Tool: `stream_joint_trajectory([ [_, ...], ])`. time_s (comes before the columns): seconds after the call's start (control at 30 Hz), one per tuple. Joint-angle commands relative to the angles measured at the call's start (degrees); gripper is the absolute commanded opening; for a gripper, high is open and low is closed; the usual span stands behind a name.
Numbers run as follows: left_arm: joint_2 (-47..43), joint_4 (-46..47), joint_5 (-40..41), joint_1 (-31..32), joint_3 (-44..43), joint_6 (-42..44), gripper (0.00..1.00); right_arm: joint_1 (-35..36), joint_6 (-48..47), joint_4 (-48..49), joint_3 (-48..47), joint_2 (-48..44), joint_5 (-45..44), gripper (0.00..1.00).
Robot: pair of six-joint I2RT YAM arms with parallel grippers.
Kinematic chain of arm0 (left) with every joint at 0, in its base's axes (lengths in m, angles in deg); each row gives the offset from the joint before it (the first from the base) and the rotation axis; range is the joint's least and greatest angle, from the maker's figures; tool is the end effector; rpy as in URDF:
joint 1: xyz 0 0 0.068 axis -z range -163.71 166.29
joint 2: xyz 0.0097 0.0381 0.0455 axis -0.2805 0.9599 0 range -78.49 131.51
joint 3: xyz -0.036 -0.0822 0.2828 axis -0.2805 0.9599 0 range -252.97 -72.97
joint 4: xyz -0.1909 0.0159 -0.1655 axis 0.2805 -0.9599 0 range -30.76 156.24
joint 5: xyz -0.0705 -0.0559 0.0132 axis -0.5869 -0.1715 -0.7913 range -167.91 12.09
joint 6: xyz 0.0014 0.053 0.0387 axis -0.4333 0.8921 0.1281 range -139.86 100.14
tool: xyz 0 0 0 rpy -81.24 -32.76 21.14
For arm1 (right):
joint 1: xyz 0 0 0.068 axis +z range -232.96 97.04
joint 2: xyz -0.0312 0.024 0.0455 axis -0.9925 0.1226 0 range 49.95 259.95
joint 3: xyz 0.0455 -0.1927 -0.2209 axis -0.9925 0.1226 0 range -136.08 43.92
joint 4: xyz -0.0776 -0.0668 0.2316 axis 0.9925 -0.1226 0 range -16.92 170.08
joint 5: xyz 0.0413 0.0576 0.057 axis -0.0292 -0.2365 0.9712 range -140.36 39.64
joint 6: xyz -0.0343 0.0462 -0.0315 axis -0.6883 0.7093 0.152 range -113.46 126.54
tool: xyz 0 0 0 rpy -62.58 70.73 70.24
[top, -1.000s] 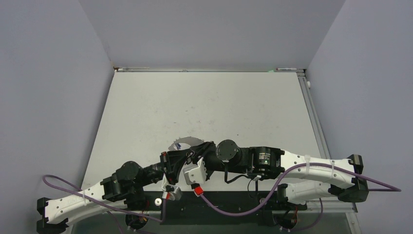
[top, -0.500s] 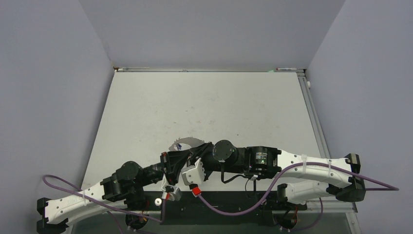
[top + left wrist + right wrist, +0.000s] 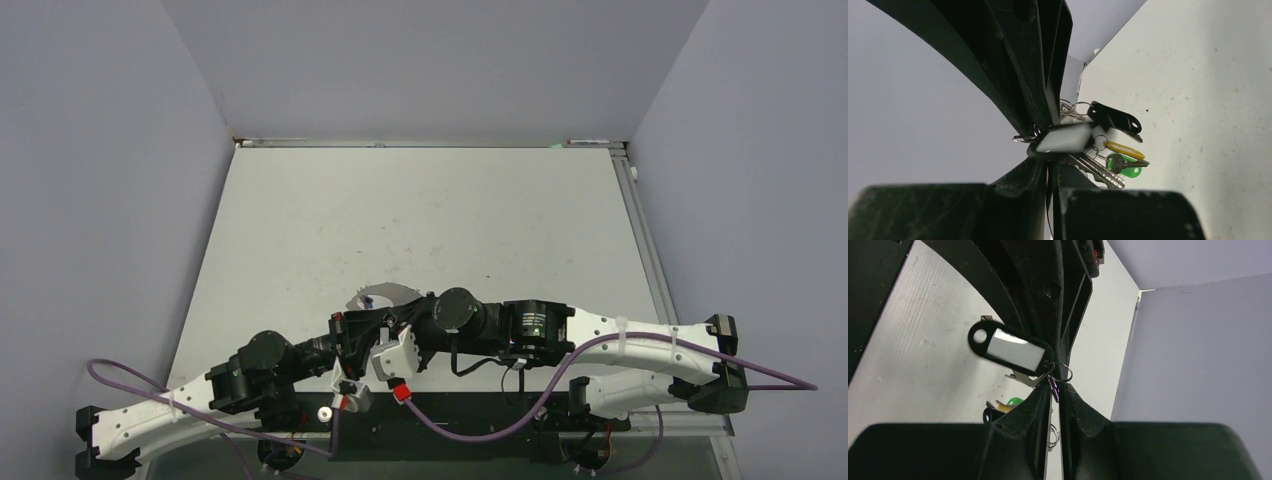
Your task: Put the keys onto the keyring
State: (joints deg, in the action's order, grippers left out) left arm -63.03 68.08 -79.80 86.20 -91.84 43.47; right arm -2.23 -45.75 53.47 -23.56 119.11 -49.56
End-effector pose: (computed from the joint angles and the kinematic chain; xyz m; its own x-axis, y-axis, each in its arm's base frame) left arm 0.0324 -0.0936 0.2758 0.8630 0.2406 -0.4443 0.3983 0.2171 0.8912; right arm 0.0421 0.2624 0.3767 0.7356 -0.4040 -0.5438 -0.6653 -0.2791 -0.6925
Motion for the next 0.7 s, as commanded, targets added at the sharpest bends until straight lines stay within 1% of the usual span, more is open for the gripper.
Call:
stream_joint_trajectory([
  [0.0,-1.03,4.39,-1.45,-0.21,-1.87,-0.2,0.0,0.29,0.09,1.9,-2.38,0.75,-0.62,0.12],
  [0.03,-1.04,4.39,-1.45,-0.21,-1.87,-0.14,0.0,0.29,0.35,2.02,-2.39,0.9,-2.16,0.12],
  [0.13,-1.17,4.39,-1.55,-0.21,-1.87,-0.23,0.0,0.25,1.18,2.01,-2.84,1.34,-2.87,0.14],
  [0.33,-1.43,4.39,-1.62,-0.21,-1.87,-0.4,0.0,0.25,1.62,2.09,-3.26,1.62,-2.89,0.06],
  [0.67,-1.89,3.86,-2.06,-0.3,-1.74,-0.66,0.0,0.27,0.62,0.56,-4.84,2.26,-4.67,0.05],
])
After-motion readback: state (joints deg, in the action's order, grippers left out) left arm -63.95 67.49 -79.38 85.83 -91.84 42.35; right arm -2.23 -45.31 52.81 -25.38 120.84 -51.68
